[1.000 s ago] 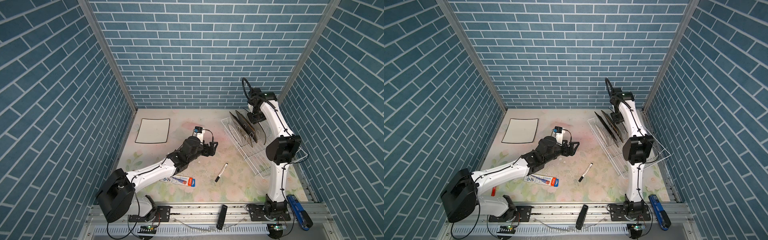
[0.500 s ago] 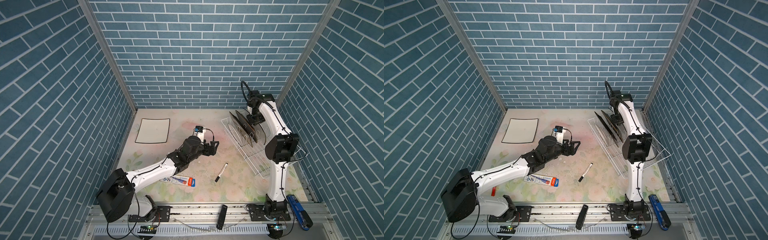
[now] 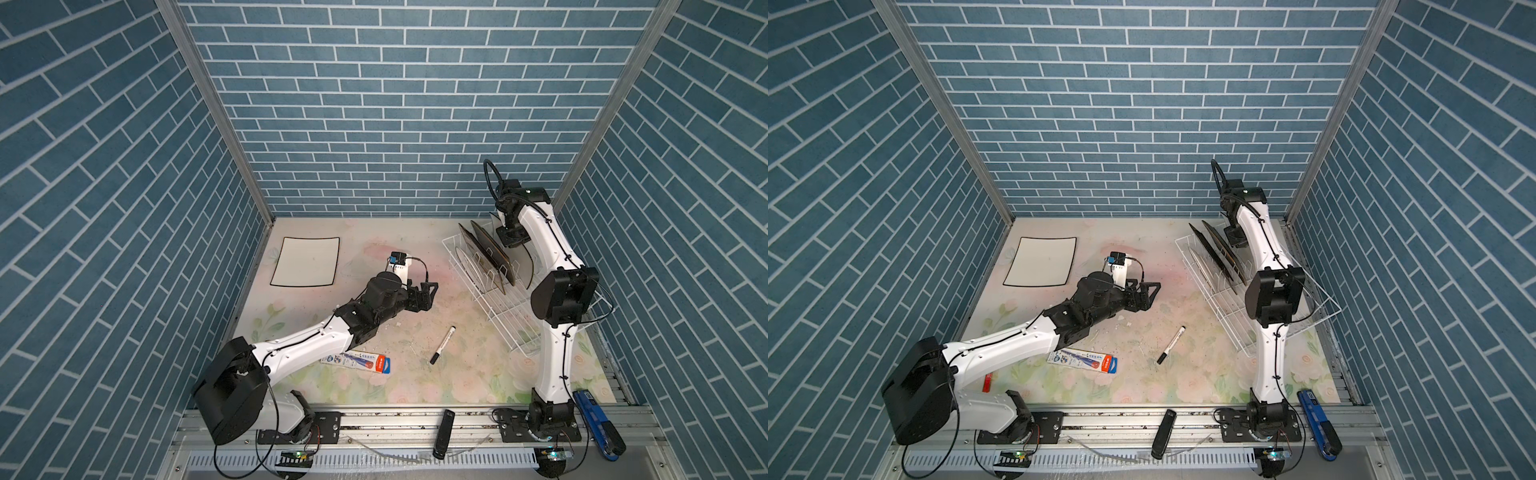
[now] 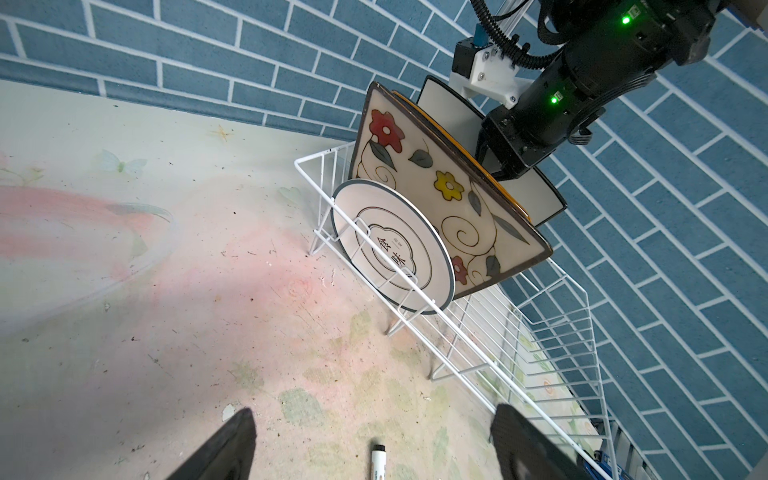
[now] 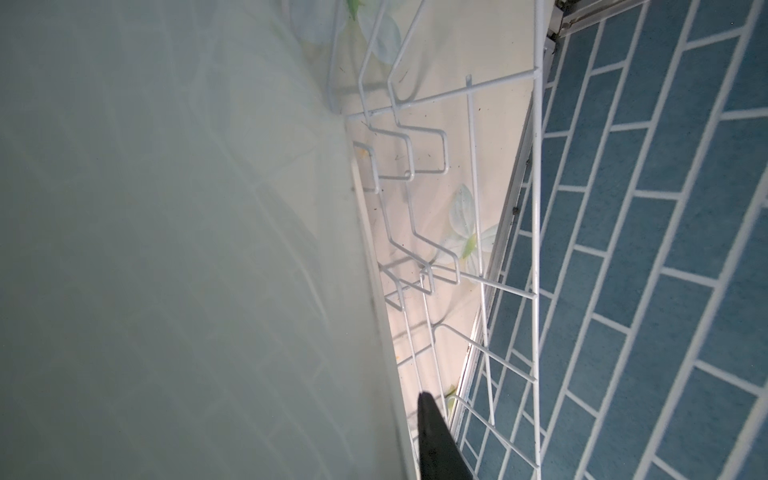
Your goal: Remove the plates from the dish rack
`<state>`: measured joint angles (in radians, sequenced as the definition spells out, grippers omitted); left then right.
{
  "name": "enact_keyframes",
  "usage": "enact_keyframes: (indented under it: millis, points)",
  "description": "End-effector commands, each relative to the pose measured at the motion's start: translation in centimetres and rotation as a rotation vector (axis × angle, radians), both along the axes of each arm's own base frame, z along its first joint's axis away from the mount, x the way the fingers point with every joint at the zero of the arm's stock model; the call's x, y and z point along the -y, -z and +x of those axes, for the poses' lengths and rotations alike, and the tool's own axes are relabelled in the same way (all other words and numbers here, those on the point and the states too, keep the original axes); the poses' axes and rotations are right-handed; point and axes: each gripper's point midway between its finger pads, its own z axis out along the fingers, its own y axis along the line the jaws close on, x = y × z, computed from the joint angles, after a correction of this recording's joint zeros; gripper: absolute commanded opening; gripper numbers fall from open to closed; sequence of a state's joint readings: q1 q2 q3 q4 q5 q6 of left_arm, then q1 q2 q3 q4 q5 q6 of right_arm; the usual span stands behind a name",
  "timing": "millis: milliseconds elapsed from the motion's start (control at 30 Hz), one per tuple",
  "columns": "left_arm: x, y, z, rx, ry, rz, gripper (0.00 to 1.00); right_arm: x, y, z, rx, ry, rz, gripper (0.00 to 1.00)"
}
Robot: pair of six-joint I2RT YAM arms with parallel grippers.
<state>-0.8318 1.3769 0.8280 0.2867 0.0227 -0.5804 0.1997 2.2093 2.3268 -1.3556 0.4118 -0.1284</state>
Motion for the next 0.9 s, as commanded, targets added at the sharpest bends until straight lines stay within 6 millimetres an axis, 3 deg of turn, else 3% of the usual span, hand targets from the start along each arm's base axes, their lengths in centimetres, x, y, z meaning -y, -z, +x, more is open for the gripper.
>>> enact_keyframes:
  millis: [0,867]
  points:
    - [0.4,-0.3,-0.2,0.001,0.008,-0.007,0.9,-1.0,1.3,-2.1,-0.105,-0.025,0.046,0.18]
    - [0.5,0.3,-0.4,-0.007,0.008,0.001,0.9,-1.0,0.2,-1.9,-0.071,-0.019,0.018,0.02]
